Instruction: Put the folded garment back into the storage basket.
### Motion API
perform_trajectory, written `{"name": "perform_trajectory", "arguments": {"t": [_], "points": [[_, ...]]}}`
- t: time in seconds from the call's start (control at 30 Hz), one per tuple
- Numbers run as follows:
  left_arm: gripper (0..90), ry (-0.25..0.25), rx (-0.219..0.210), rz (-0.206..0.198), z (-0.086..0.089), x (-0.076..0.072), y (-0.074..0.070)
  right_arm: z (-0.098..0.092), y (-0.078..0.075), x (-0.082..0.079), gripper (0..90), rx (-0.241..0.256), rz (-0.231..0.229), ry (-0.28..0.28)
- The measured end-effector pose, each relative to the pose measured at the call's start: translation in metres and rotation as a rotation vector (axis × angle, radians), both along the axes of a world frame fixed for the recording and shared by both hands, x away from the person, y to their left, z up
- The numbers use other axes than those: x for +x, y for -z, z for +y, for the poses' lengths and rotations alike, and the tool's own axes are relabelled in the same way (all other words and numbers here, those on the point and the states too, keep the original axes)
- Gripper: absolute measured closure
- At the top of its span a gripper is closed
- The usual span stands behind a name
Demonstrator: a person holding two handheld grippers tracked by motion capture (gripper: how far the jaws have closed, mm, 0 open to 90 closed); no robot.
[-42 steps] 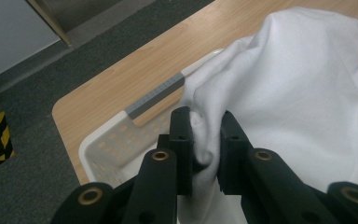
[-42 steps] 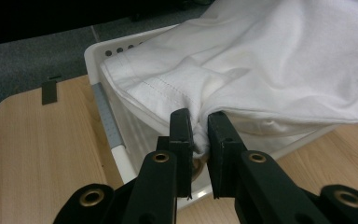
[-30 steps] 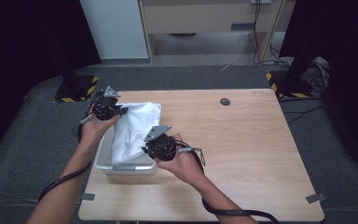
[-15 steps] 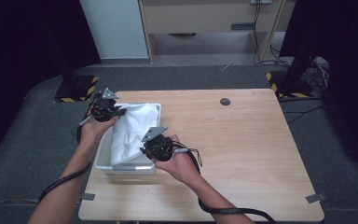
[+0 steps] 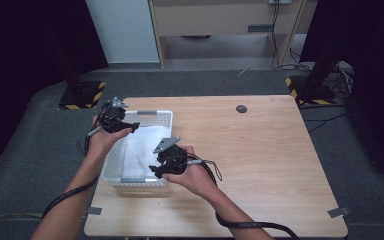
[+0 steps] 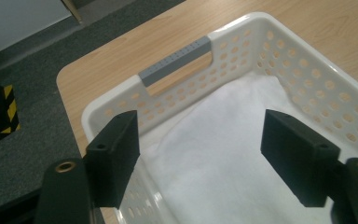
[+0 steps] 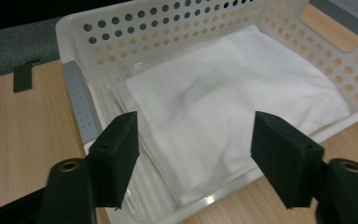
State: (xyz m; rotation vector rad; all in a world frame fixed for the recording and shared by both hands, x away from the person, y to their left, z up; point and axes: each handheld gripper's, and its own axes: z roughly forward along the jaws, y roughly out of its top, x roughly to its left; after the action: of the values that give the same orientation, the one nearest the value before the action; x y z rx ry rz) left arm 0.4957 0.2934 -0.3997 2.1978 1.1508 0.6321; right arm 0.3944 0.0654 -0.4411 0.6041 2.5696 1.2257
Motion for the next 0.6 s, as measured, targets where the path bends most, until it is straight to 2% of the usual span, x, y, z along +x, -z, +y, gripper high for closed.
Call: {"name": "perform_trajectory", "arguments": {"t": [0.1, 0.4, 0.6], "points": [[23.8, 0.001, 0.002, 0.008, -0.003, -0.001, 0.002, -0.002, 0.000, -0.001, 27.0, -0.001, -0.014, -0.008], [11.6, -0.023, -0.007, 0.030, -0.008, -0.006, 0.007, -0.004, -0.001, 0.001, 14.5, 0.007, -0.015, -0.016], [7.6, -0.049, -0.024, 0.021, -0.010, -0.013, 0.007, -0.003, -0.001, 0.001, 7.8, -0.002, -0.010, -0.027]]}}
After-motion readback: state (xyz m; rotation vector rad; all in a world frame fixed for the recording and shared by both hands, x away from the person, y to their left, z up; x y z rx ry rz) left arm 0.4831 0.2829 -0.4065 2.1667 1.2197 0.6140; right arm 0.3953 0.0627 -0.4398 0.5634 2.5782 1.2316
